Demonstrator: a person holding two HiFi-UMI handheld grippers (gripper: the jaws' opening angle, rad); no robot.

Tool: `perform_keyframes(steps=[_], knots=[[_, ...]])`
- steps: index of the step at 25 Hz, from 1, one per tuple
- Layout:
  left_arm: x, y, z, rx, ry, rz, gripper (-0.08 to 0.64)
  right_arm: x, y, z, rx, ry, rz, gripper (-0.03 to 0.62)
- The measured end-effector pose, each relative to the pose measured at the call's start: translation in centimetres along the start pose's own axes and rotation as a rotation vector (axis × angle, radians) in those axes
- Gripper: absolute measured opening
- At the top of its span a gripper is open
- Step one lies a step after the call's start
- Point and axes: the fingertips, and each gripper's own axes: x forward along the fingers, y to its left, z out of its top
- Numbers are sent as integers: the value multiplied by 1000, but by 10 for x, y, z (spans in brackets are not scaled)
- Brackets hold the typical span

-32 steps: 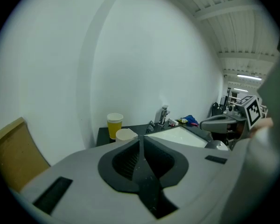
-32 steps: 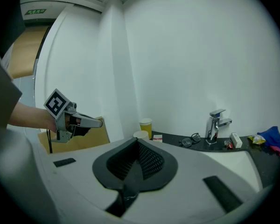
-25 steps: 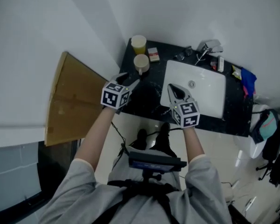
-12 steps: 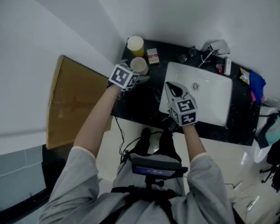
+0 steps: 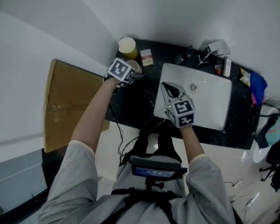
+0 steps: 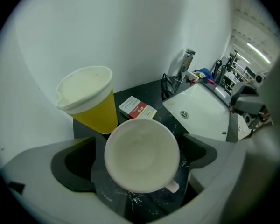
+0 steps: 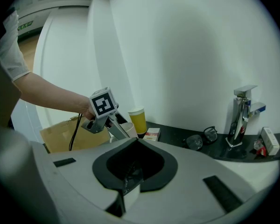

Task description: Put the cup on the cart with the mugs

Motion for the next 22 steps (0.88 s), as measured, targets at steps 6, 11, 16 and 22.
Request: perform_keyframes(steps=[6,11,16,22], knots=[[17,2,-5,1,53,-20,571,2,-10,1,4,5,2,9],[26,0,-9,-4,77,-35,557,2,-13,2,4,6,-1,9],[26,-1,-5,-2,50,-44,480,2,-14,1,2,5,-9,9],[23,-1,-6,3,26,-36,479,1,-12,0,3,10,-21,9]])
